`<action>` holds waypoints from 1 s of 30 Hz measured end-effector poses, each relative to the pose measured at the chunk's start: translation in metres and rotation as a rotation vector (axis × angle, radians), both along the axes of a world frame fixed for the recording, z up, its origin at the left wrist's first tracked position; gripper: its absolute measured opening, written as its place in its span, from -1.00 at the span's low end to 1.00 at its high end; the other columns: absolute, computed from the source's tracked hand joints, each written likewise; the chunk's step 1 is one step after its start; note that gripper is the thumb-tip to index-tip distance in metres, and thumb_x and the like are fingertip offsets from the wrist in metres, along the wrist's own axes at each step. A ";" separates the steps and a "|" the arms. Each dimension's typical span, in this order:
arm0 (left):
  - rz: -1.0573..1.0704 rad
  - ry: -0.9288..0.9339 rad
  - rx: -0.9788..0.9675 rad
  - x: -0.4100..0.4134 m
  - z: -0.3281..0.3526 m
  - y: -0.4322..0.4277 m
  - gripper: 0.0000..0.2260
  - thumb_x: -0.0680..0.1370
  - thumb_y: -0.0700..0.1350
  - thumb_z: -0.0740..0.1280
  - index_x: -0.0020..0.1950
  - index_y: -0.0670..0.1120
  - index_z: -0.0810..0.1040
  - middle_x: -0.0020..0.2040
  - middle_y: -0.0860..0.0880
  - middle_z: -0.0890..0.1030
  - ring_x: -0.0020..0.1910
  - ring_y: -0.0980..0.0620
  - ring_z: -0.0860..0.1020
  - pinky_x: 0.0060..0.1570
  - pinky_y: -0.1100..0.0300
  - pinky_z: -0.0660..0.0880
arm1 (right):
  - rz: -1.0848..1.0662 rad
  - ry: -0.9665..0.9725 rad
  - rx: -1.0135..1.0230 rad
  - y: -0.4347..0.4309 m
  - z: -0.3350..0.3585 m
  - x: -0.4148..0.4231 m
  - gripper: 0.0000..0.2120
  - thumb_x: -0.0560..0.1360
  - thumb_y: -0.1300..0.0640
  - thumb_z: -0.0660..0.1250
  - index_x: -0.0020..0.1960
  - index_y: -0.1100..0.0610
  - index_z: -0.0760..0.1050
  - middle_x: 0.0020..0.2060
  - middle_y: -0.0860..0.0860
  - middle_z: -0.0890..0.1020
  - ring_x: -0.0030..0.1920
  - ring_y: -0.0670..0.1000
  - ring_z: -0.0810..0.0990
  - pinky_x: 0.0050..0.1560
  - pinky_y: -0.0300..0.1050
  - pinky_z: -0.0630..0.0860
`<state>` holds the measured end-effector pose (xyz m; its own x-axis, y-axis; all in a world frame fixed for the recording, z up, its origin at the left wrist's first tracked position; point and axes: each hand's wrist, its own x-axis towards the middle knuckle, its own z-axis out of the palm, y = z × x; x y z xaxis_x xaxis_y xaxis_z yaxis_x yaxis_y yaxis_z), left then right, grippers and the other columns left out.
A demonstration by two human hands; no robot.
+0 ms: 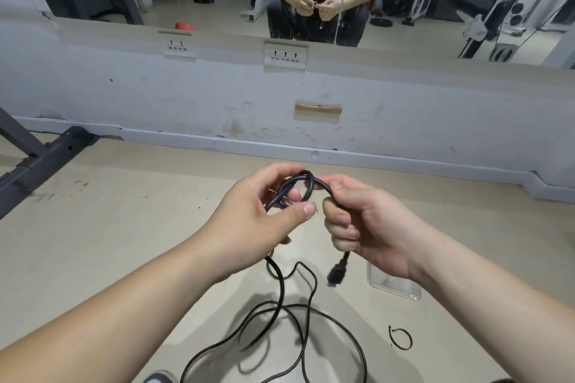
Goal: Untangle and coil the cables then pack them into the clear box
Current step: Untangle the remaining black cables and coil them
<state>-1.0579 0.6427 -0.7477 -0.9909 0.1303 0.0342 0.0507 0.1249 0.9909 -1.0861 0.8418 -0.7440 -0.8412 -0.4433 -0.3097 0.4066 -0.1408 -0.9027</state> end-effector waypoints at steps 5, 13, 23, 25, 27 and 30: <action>-0.123 0.070 -0.167 0.008 -0.002 0.005 -0.50 0.43 -0.13 0.63 0.30 0.18 0.61 -0.01 0.11 0.64 0.07 0.17 0.60 -0.05 0.37 0.48 | -0.064 0.039 0.156 -0.008 -0.001 0.005 -0.84 0.70 0.08 0.13 0.03 0.12 0.42 -0.41 0.00 0.46 -0.54 -0.07 0.11 -0.45 -0.18 -0.02; -0.201 0.158 -0.355 0.016 -0.007 0.018 -0.50 0.31 0.01 0.70 0.15 0.29 0.61 0.20 0.08 0.42 0.17 0.27 0.48 0.18 0.45 0.37 | -0.035 0.193 0.333 -0.016 -0.003 0.014 -0.42 0.45 -0.46 0.14 0.23 -0.09 0.50 -0.40 -0.12 0.52 -0.46 -0.12 0.37 -0.44 -0.23 0.27; 0.031 0.123 -0.338 -0.002 0.000 0.000 -0.90 0.59 -0.14 0.46 -0.02 0.04 0.76 -0.09 0.02 0.61 -0.17 0.05 0.65 -0.17 0.03 0.66 | 0.039 0.256 0.285 -0.004 -0.004 0.007 -0.93 0.61 0.29 0.35 0.03 0.22 0.61 -0.16 0.14 0.68 -0.25 0.08 0.62 -0.24 -0.07 0.55; 0.104 0.075 -0.272 -0.005 0.001 -0.001 -0.90 0.60 -0.14 0.45 -0.04 0.02 0.74 -0.10 -0.04 0.68 -0.11 -0.05 0.69 -0.12 -0.06 0.69 | 0.016 0.245 0.341 -0.005 -0.005 0.006 -0.83 0.67 0.17 0.28 0.01 0.22 0.61 -0.16 0.17 0.71 -0.17 0.10 0.66 -0.11 -0.07 0.59; 0.189 0.015 -0.207 -0.009 0.002 -0.002 -0.90 0.62 -0.12 0.42 -0.04 0.03 0.72 -0.14 -0.11 0.71 -0.12 -0.12 0.71 -0.09 -0.05 0.71 | -0.087 0.189 0.308 -0.006 -0.006 0.002 -0.80 0.69 0.13 0.24 0.02 0.21 0.58 -0.16 0.16 0.71 -0.13 0.14 0.70 -0.04 0.00 0.58; 0.320 -0.046 -0.129 -0.017 0.001 -0.007 -0.90 0.66 -0.13 0.36 -0.02 -0.01 0.65 -0.19 -0.05 0.64 -0.32 0.02 0.71 -0.07 -0.01 0.71 | -0.257 0.101 0.267 -0.003 -0.008 -0.006 -0.80 0.69 0.12 0.23 0.09 0.21 0.58 -0.11 0.14 0.70 -0.09 0.14 0.73 0.05 0.14 0.61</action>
